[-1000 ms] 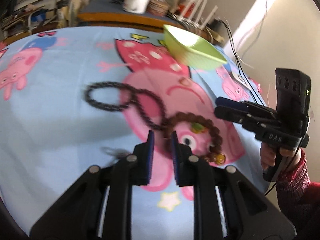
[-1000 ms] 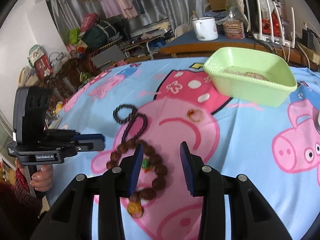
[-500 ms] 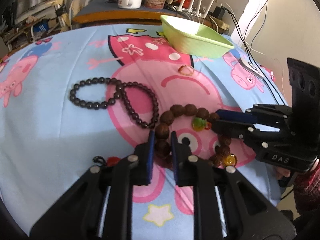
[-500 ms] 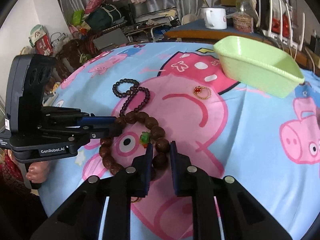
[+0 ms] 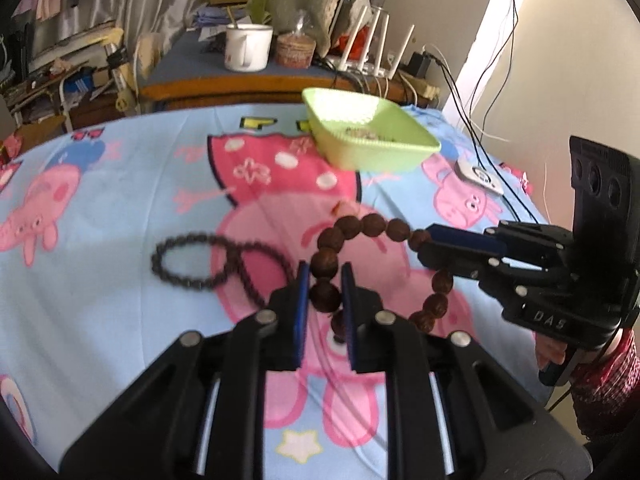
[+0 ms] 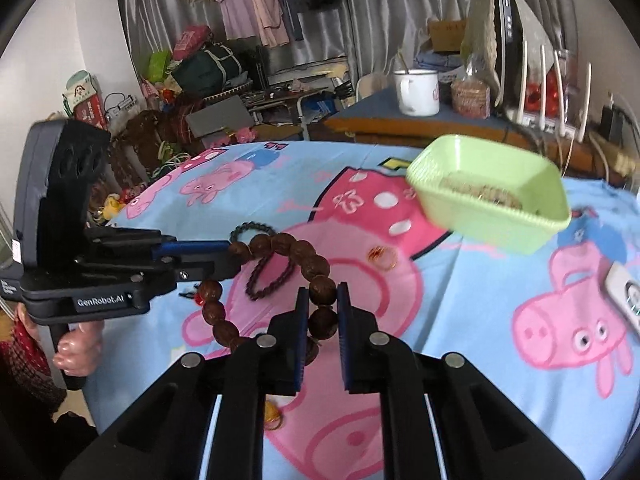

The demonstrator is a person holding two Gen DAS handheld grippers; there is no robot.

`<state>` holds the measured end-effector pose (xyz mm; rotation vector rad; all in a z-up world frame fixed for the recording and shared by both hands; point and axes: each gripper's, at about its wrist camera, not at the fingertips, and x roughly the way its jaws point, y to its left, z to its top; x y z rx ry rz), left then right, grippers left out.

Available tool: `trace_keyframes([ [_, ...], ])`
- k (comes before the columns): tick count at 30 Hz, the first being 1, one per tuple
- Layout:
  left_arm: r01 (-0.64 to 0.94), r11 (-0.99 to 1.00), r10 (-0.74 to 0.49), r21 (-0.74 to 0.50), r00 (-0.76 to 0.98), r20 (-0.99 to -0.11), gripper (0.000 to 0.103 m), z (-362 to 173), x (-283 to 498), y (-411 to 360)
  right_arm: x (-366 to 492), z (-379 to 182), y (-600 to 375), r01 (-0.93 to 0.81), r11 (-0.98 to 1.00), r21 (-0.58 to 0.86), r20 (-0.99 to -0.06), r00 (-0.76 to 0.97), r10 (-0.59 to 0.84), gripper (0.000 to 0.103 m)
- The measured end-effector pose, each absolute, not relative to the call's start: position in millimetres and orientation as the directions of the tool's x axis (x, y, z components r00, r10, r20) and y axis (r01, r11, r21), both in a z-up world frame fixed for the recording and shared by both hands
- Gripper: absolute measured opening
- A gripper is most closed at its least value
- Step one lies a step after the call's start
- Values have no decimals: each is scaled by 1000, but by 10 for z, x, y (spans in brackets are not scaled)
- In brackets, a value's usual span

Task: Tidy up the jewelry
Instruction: 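Lift the brown bead bracelet with the right tool over the green basket, then lower the bracelet into the green basket and open the right tool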

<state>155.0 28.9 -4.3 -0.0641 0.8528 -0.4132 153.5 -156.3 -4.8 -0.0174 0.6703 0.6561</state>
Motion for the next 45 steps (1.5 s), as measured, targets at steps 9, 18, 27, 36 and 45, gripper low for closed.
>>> trace_keyframes([
  [9, 368, 908, -400, -200, 619, -676, 14, 265, 1980, 50, 1842, 234, -1717, -502, 863, 46, -563, 701, 438, 0],
  [18, 371, 906, -410, -204, 644, -646, 14, 432, 2658, -250, 2237, 425, -1972, -421, 907, -10, -496, 789, 361, 0],
  [27, 372, 907, -402, -196, 633, -661, 14, 361, 3178, -471, 2744, 404, -2294, -385, 921, 55, -491, 793, 361, 0],
  [36, 361, 916, -373, -177, 599, -709, 15, 107, 3475, -643, 3074, 150, -2433, -343, 927, 153, -524, 767, 370, 0],
  [45, 259, 958, -268, -124, 650, -711, 15, -6, 3346, -559, 3007, 120, -2231, -213, 977, 18, -511, 838, 192, 0],
])
